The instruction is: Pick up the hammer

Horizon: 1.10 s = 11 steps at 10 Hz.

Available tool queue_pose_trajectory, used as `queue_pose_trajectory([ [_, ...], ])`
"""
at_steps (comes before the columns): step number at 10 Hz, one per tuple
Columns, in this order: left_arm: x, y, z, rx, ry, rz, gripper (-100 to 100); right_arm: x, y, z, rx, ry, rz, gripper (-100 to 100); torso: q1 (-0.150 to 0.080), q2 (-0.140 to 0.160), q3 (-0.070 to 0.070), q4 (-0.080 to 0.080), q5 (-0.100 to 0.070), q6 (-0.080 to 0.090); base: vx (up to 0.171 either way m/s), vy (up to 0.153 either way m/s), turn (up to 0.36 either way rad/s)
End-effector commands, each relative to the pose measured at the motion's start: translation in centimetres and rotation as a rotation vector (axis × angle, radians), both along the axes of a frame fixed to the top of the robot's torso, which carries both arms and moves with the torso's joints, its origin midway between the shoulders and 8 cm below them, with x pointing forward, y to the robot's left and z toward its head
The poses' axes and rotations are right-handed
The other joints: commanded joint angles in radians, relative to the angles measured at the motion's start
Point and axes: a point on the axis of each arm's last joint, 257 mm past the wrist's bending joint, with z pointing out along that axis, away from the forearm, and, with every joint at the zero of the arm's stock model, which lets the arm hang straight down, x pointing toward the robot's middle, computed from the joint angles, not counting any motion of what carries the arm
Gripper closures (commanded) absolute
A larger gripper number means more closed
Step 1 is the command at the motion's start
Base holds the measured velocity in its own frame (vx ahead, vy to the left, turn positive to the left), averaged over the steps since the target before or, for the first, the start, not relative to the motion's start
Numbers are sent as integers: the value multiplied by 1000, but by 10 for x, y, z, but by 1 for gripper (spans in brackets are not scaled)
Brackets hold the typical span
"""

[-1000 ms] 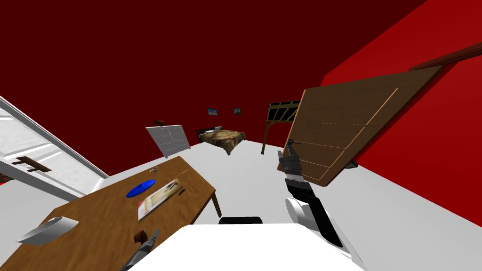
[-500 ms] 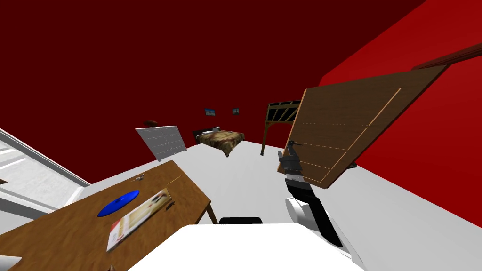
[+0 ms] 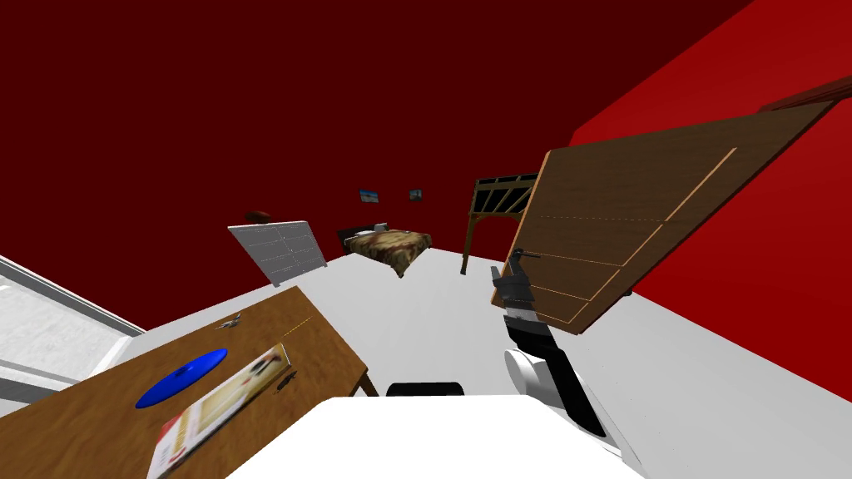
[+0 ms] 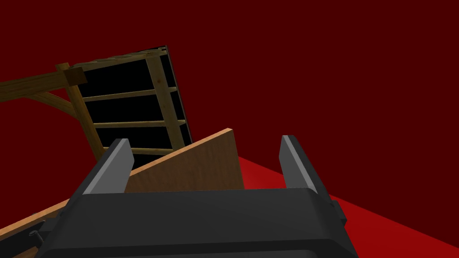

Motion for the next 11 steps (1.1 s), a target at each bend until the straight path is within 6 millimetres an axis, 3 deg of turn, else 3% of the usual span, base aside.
queue_pose_trajectory([
  [1, 0, 0, 0, 0, 0, 0, 0, 0, 0, 0, 0, 0, 0, 0, 0, 0, 0, 0, 0, 0, 0, 0, 0],
  [2, 10, 1, -5, 1, -1, -2, -100, 0, 0, 0, 0, 0, 0, 0, 0, 1, 1, 0, 0, 0, -18, 14, 17],
  [5, 31, 2, -15, 0, -1, -7, -100, 0, 0, 0, 0, 0, 0, 0, 2, 5, 3, 1, 1, 0, -41, 26, -11],
  [6, 26, 2, -14, 0, -2, -5, -100, 0, 0, 0, 0, 0, 0, 0, 1, 4, 3, 1, 0, 0, -9, 5, -15],
  [7, 27, 2, -15, 0, -1, -6, 100, 0, 0, 0, 0, 0, 0, 0, 0, 3, 2, 1, 0, 0, 0, 0, 0],
  [11, 26, 2, -14, 1, 0, -6, 100, 0, 0, 0, 0, 0, 0, 0, 0, 2, 1, 1, 0, 0, 1, -1, -3],
])
